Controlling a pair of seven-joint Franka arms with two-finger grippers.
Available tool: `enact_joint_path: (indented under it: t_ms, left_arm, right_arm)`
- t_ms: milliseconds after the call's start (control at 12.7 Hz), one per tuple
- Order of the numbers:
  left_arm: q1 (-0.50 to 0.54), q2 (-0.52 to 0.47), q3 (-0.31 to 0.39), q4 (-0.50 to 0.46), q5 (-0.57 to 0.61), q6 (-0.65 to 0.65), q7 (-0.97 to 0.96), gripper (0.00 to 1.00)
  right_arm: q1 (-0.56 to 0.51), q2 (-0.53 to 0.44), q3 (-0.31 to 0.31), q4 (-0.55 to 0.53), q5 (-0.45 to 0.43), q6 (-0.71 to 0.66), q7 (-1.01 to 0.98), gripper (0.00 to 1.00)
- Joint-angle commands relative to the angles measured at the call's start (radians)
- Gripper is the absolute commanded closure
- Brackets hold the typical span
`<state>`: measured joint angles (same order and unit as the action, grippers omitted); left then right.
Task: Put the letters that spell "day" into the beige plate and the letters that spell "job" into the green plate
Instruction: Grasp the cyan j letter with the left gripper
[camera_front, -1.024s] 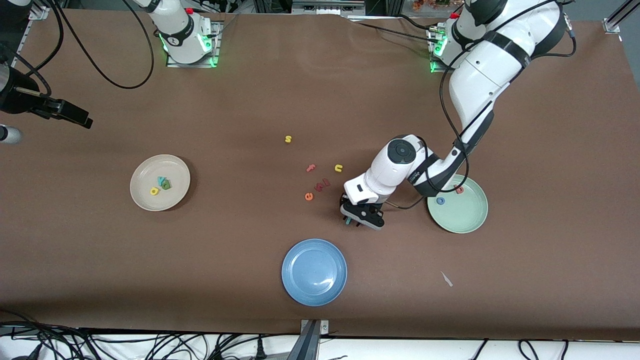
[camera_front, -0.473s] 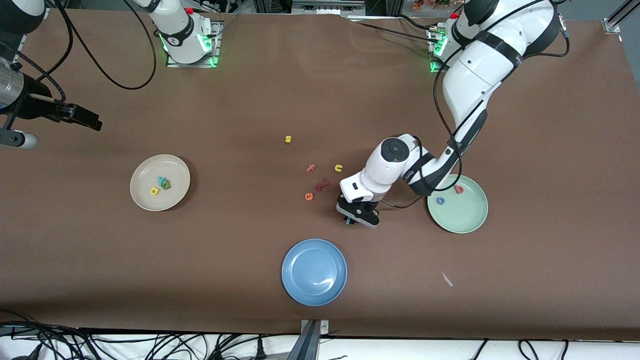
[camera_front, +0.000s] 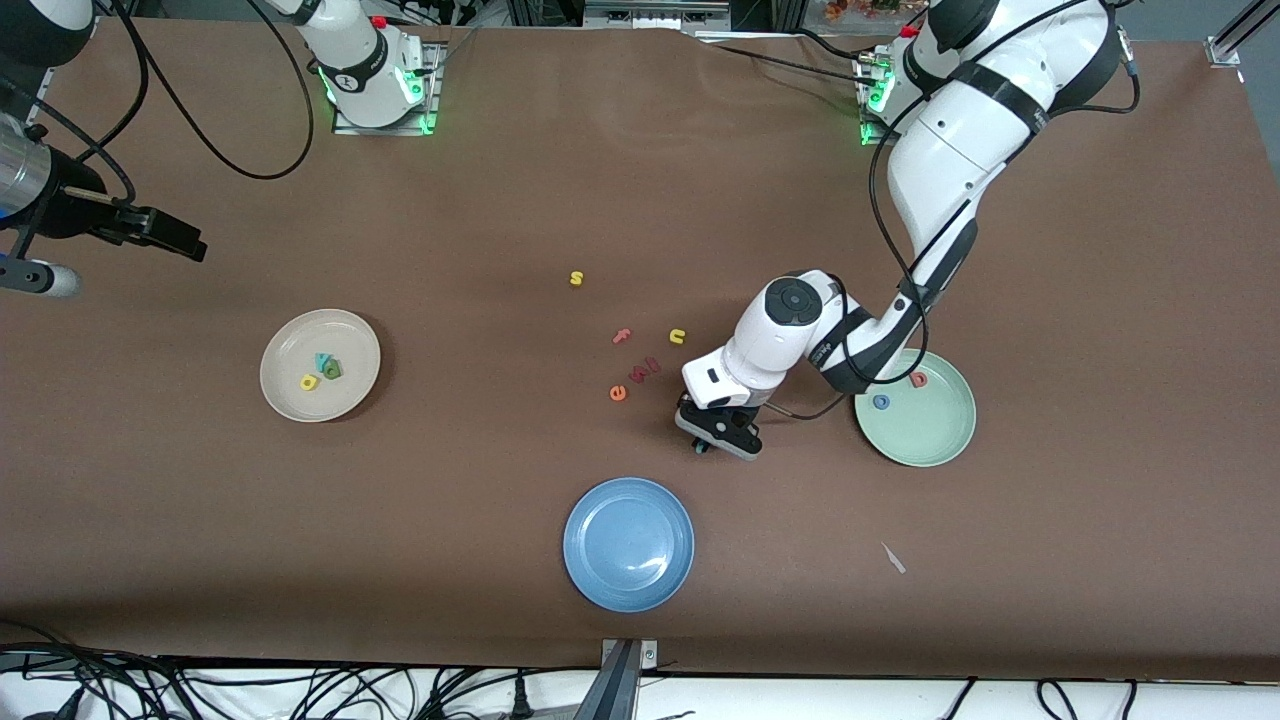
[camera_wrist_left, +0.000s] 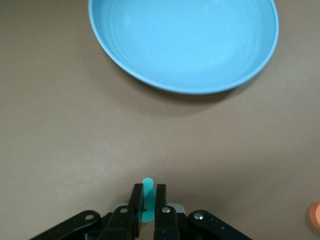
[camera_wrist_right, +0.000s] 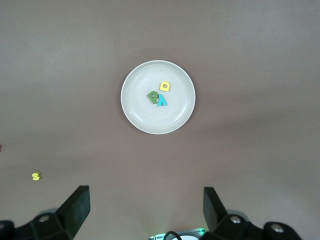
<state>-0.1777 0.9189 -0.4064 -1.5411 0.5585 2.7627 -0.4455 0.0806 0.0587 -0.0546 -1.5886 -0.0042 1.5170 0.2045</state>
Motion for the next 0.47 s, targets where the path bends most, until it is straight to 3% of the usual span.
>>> enact_joint_path:
  t_ms: [0, 394]
  left_arm:
    - [0.007, -0.058, 0.005, -0.005, 0.035, -0.049, -0.018, 1.0]
    - [0.05, -0.156, -0.002, -0.017, 0.037, -0.256, 0.001, 1.0]
  right_arm:
    - [-0.004, -0.007, 0.041, 0.009, 0.003, -0.003, -0.002, 0.0]
    - [-0.005, -0.013, 0.041, 0.01, 0.003, -0.012, -0.002, 0.0]
